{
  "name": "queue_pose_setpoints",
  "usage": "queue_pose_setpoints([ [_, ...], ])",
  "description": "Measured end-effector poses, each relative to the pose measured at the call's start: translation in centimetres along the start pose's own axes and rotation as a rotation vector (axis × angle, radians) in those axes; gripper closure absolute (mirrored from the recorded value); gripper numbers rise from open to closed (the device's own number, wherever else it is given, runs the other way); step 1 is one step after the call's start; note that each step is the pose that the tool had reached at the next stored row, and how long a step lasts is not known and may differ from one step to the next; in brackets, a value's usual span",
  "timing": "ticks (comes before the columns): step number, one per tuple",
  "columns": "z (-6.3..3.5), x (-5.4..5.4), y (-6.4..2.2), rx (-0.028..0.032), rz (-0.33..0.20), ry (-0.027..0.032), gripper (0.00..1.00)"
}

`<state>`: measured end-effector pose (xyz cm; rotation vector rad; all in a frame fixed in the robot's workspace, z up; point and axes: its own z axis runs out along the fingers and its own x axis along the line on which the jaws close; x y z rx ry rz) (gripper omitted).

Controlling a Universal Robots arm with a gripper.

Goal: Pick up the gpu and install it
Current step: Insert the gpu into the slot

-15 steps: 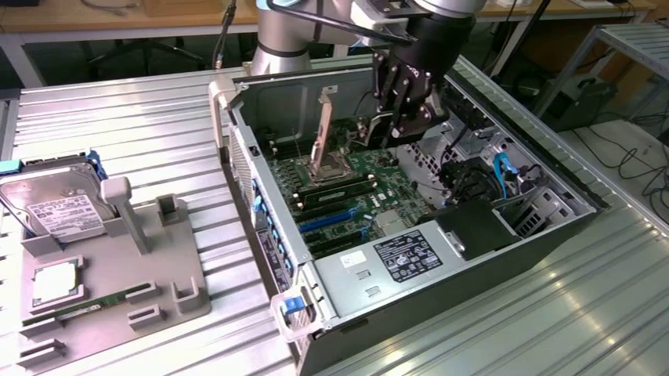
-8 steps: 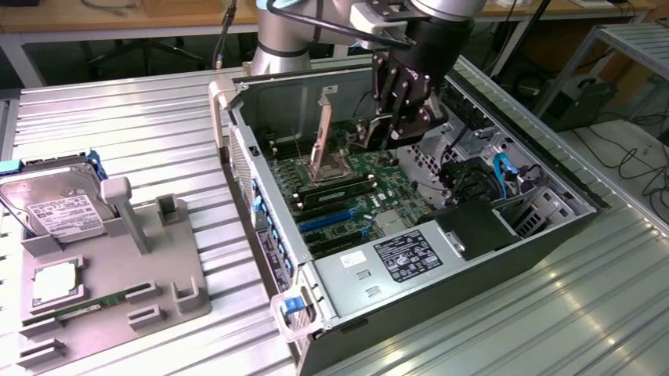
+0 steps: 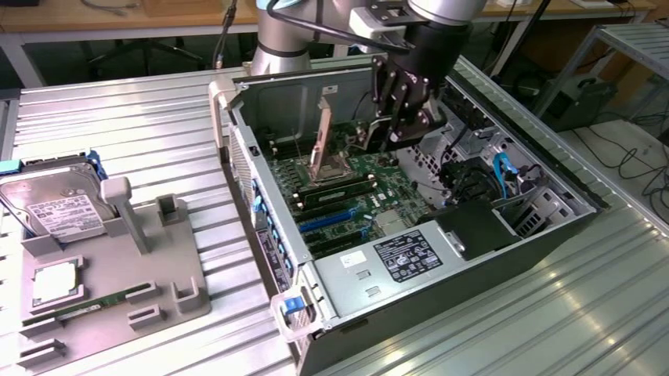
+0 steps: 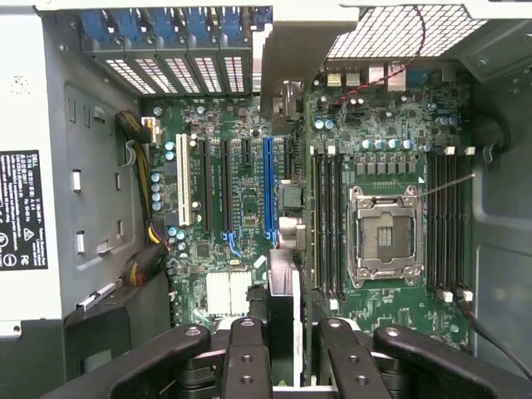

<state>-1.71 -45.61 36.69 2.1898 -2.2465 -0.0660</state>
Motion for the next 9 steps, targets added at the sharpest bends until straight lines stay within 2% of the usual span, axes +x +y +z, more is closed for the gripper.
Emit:
queue_pose_setpoints([
  [5, 0.26, 0.01, -0.01, -0.0002, 0.000, 0.0000, 0.72],
  [9, 0.85, 0.02, -0.03, -0.0001, 0.000, 0.0000, 0.72],
])
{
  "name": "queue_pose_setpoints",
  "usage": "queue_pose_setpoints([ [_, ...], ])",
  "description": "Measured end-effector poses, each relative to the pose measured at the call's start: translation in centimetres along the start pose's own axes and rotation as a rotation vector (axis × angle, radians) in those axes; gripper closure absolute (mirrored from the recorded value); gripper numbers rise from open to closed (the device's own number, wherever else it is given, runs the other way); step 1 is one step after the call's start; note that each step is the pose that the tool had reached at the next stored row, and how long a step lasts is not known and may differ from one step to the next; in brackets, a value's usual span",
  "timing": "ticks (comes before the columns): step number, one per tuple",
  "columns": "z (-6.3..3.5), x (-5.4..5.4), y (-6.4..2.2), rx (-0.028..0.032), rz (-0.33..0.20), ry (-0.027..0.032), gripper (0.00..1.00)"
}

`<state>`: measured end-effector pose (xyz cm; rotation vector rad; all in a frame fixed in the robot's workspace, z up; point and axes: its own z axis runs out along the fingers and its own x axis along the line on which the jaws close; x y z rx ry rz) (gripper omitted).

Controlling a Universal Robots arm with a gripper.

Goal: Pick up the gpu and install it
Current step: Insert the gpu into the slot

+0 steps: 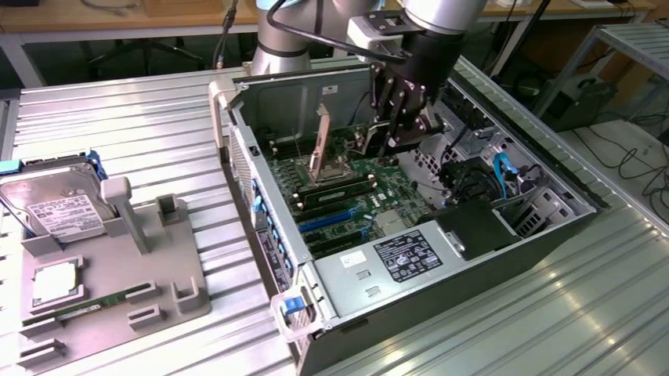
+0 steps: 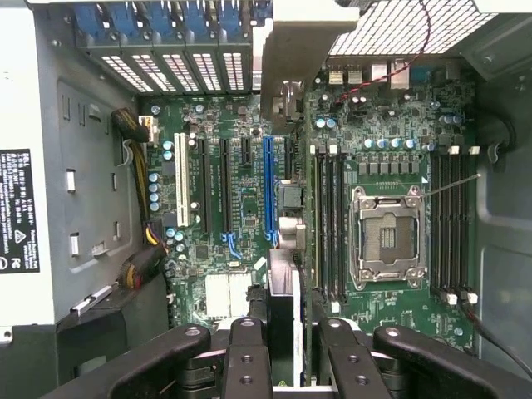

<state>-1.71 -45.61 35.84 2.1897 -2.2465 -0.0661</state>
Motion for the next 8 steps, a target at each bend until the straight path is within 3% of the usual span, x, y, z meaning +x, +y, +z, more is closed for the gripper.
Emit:
queue_pose_setpoints([
  [5, 0.76, 0.04, -0.01, 0.0016, 0.000, 0.0001, 0.72],
  [8, 0.91, 0.11, 0.02, 0.0120, 0.000, 0.0011, 0.72],
])
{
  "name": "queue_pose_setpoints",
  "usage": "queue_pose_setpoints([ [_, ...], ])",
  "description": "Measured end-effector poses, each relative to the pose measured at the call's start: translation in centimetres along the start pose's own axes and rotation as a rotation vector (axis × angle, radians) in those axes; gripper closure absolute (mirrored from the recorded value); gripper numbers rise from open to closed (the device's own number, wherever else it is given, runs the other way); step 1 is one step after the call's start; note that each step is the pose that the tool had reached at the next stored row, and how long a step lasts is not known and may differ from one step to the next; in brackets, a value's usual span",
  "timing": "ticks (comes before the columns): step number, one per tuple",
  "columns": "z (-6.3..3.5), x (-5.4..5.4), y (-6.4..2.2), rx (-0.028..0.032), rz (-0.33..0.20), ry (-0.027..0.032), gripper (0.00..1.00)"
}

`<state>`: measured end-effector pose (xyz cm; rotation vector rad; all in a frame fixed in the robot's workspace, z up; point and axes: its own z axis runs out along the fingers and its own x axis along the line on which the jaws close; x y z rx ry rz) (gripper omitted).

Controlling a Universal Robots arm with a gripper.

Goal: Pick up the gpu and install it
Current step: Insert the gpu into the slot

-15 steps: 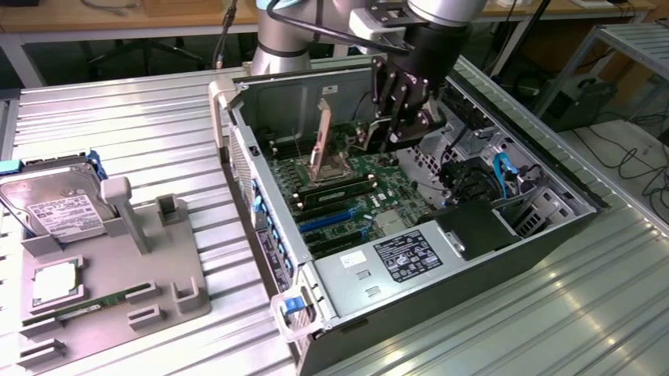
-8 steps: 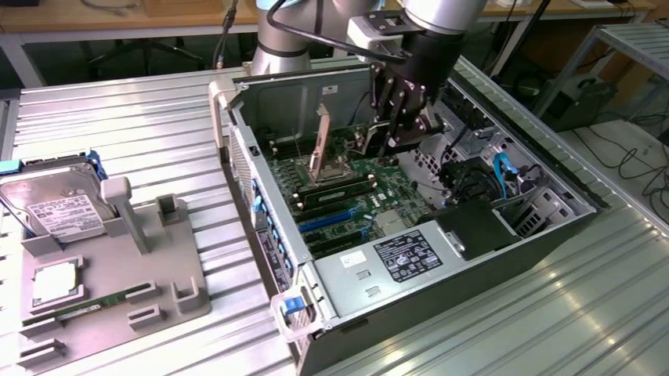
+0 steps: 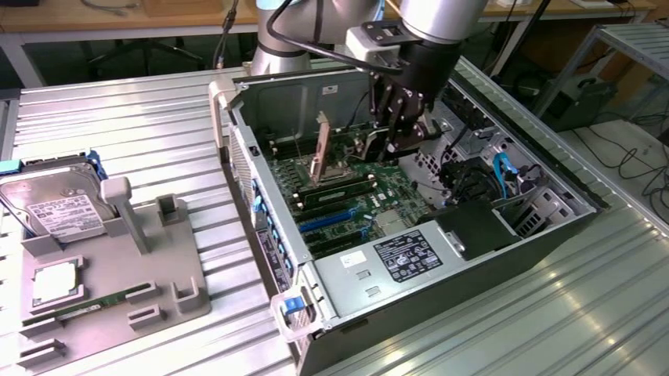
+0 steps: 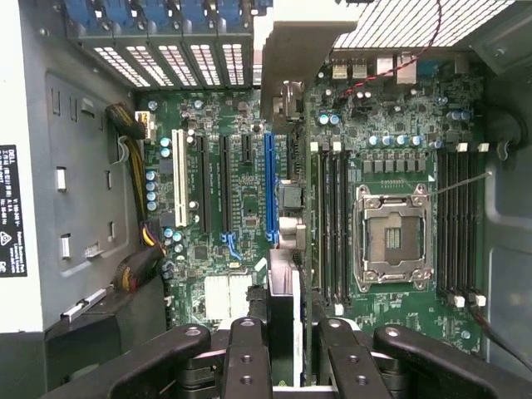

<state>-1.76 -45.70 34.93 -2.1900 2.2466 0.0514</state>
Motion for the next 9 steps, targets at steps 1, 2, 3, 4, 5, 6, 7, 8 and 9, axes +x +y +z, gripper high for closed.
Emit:
queue_pose_setpoints([
  [1, 0.10, 0.0, 0.00, 0.0026, 0.000, 0.0001, 0.72],
  [2, 0.25, 0.0, -0.01, 0.0027, 0.000, -0.0001, 0.72],
  [3, 0.39, 0.0, -0.01, 0.0029, 0.000, -0.0007, 0.72],
  [4, 0.65, 0.1, 0.06, 0.0030, 0.000, -0.0023, 0.72],
  [5, 0.74, 0.2, 0.26, 0.0027, 0.000, -0.0023, 0.72],
  [6, 0.94, 0.2, 0.25, 0.0026, 0.000, -0.0027, 0.72],
  [7, 1.12, 0.2, 0.25, 0.0023, 0.000, -0.0028, 0.72],
  [8, 1.32, 0.2, 0.24, 0.0022, 0.000, -0.0028, 0.72],
  [9, 1.49, 0.2, 0.24, 0.0022, 0.000, -0.0028, 0.72],
])
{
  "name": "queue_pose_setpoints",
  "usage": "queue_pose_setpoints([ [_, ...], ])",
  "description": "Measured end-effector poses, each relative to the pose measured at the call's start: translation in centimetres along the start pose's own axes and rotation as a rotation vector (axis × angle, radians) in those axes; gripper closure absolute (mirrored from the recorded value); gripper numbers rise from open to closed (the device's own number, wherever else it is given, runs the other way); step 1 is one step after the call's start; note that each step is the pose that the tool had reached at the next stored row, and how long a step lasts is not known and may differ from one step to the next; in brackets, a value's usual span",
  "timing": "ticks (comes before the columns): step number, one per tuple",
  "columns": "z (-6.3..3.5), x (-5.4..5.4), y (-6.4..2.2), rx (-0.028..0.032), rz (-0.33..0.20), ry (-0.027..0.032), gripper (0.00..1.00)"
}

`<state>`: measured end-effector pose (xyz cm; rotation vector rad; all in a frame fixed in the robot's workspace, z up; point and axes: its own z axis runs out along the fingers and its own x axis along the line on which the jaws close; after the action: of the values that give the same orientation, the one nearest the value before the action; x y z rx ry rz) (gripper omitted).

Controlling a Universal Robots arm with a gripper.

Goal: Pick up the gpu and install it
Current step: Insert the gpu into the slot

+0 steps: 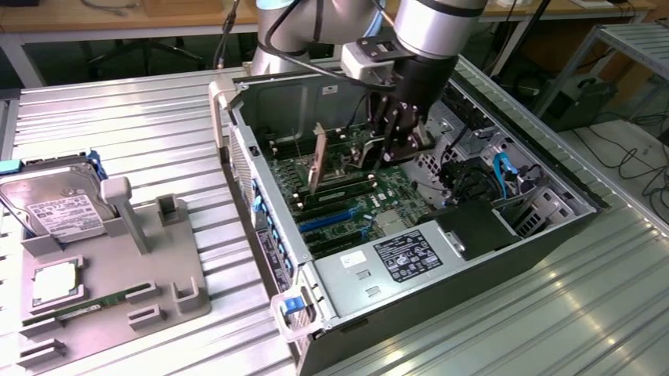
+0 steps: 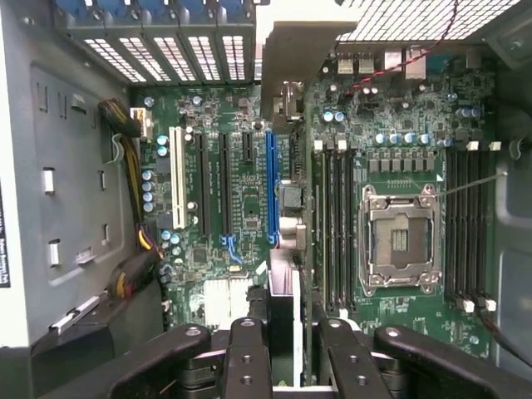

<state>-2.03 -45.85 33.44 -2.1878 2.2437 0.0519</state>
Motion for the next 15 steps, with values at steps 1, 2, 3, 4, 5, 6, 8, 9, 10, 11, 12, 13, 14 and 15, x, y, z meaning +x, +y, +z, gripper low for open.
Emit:
queue_pose_setpoints([
  [1, 0.16, 0.0, 0.00, 0.0000, 0.000, -0.0003, 0.72],
  [2, 0.34, 0.0, 0.02, 0.0000, 0.000, -0.0002, 0.72],
  [3, 0.53, 0.0, 0.04, 0.0000, -0.001, -0.0001, 0.72],
  [4, 0.71, 0.0, 0.06, -0.0001, -0.001, -0.0001, 0.72],
  [5, 0.89, 0.0, 0.11, 0.0000, -0.001, -0.0002, 0.72],
  [6, 1.09, 0.0, 0.26, 0.0000, -0.001, -0.0002, 0.72],
  [8, 1.51, -0.1, 1.00, 0.0000, -0.003, -0.0002, 0.72],
  [9, 1.76, -0.1, 1.47, -0.0001, -0.004, -0.0001, 0.72],
  [10, 2.03, -0.1, 1.87, -0.0002, -0.006, 0.0000, 0.72],
  [11, 2.21, -0.1, 2.09, -0.0002, -0.008, 0.0000, 0.72],
  [12, 2.38, -0.1, 2.25, -0.0004, -0.012, 0.0001, 0.72],
  [13, 2.56, -0.1, 2.30, -0.0006, -0.019, 0.0002, 0.72],
  [14, 2.74, -0.1, 2.30, -0.0009, -0.031, 0.0004, 0.72],
  [15, 2.93, -0.1, 2.29, -0.0011, -0.042, 0.0006, 0.72],
])
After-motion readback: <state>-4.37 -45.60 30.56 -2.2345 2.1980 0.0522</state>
